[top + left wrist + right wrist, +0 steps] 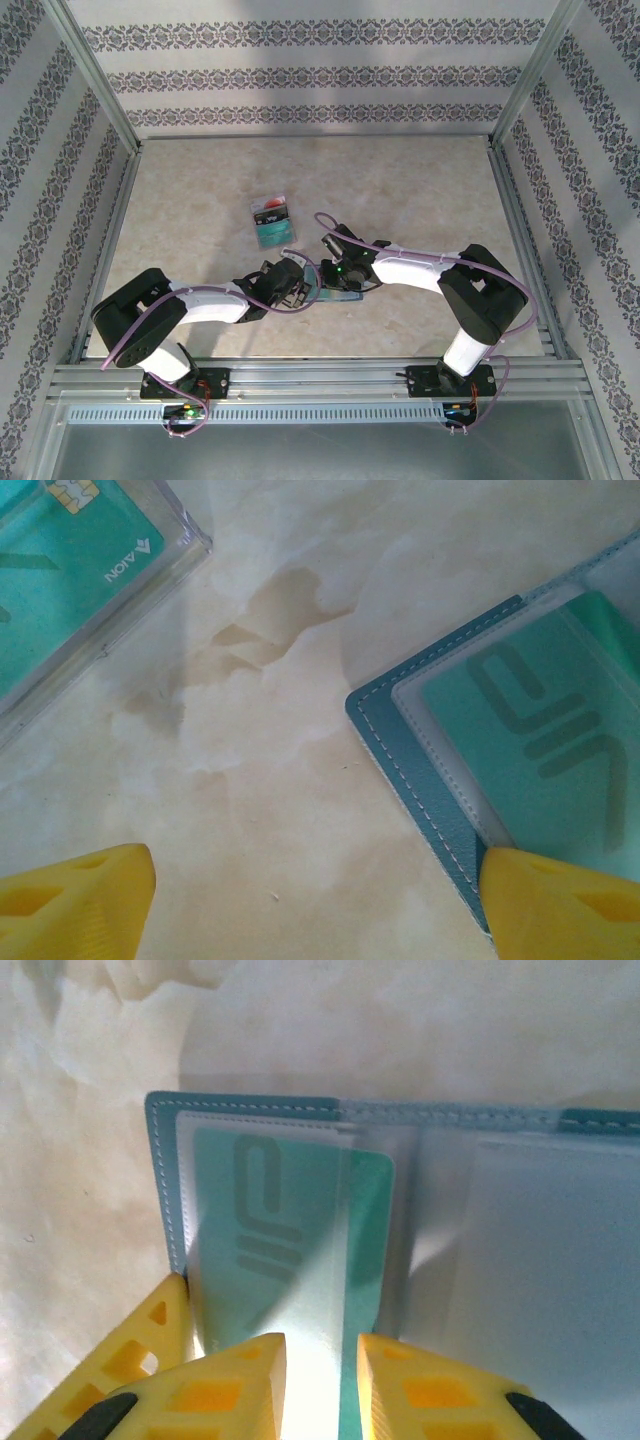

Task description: Take the credit cards out of the card holder

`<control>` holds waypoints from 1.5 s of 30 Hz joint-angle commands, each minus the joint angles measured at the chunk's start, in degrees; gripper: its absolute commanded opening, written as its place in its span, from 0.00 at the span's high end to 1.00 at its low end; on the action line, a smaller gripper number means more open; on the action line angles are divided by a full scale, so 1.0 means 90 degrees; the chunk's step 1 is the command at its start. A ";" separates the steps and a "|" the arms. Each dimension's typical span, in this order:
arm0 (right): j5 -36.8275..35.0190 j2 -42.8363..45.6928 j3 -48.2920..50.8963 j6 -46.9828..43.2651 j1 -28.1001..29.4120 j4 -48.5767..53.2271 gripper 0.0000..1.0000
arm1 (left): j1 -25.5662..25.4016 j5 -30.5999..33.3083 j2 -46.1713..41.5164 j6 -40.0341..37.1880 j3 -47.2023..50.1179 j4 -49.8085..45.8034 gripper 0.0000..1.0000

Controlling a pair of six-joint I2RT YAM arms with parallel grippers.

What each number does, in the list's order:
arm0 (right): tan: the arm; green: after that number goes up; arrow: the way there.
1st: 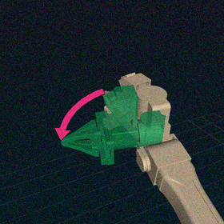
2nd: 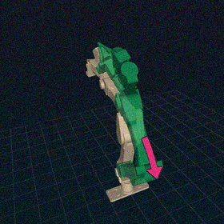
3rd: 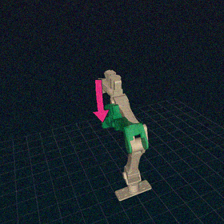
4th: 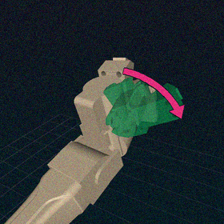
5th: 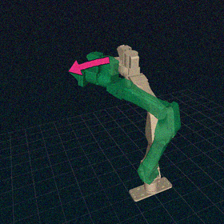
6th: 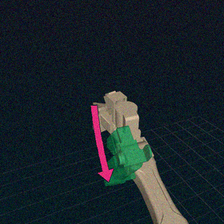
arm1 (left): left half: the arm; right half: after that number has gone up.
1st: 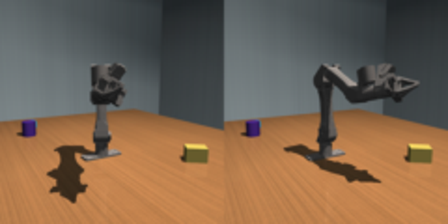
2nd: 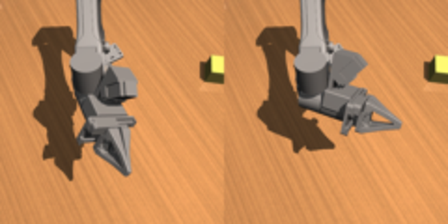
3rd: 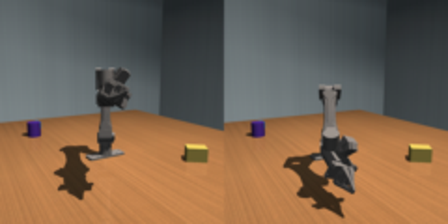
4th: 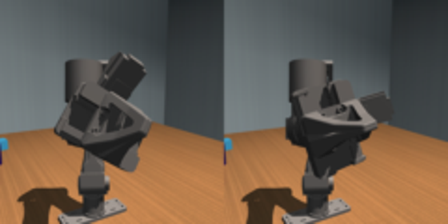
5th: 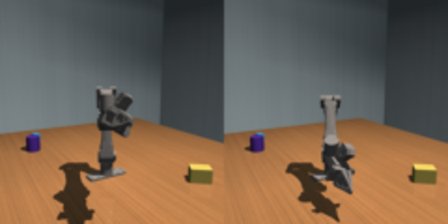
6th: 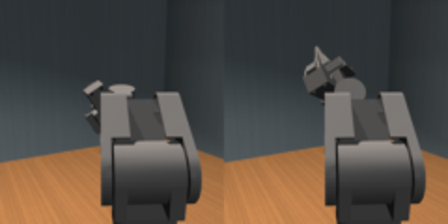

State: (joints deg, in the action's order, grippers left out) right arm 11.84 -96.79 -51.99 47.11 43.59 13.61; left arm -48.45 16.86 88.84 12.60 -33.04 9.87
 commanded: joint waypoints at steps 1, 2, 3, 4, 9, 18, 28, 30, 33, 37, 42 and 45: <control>0.0081 -0.0085 0.0139 0.0146 -0.0083 -0.0192 0.74 | -0.0135 0.0132 0.0091 -0.0111 -0.0080 -0.0305 0.15; 0.0064 -0.0080 0.0158 0.0156 -0.0089 -0.0186 0.74 | -0.0135 0.0144 0.0090 -0.0111 -0.0079 -0.0305 0.15; 0.0052 -0.0070 0.0180 0.0177 -0.0102 -0.0185 0.74 | -0.0135 0.0140 0.0091 -0.0118 -0.0078 -0.0305 0.15; 0.0024 -0.0051 0.0205 0.0190 -0.0108 -0.0174 0.74 | -0.0135 0.0147 0.0094 -0.0113 -0.0077 -0.0308 0.15; -0.0093 0.0077 0.0277 0.0183 -0.0116 -0.0048 0.74 | -0.0135 0.0179 0.0078 -0.0091 -0.0059 -0.0325 0.15; -0.0131 0.0245 0.0312 0.0173 -0.0117 -0.0009 0.74 | -0.0143 0.0207 0.0071 -0.0091 -0.0050 -0.0369 0.15; -0.0129 0.0173 0.0400 0.0194 -0.0132 -0.0058 0.73 | -0.0145 0.0211 0.0071 -0.0062 -0.0050 -0.0373 0.15; -0.0061 0.0080 0.0415 0.0220 -0.0132 -0.0167 0.73 | -0.0141 0.0207 0.0066 -0.0062 -0.0050 -0.0374 0.15; -0.0036 -0.0036 0.0381 0.0227 -0.0119 -0.0203 0.73 | -0.0144 0.0213 0.0067 -0.0069 -0.0052 -0.0372 0.15; -0.0028 -0.0085 0.0357 0.0229 -0.0114 -0.0198 0.73 | -0.0144 0.0216 0.0062 -0.0062 -0.0041 -0.0374 0.15; 0.0320 0.0016 0.0512 0.0256 -0.0194 -0.0716 0.73 | -0.0144 0.0193 0.0099 -0.0062 -0.0067 -0.0364 0.15; 0.0790 0.0136 0.0751 0.0336 -0.0295 -0.1409 0.73 | -0.0144 0.0148 0.0139 -0.0061 -0.0094 -0.0359 0.15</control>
State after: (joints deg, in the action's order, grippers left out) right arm 15.03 -96.12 -47.29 48.75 41.93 6.96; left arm -48.80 17.45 88.84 12.40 -33.04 9.67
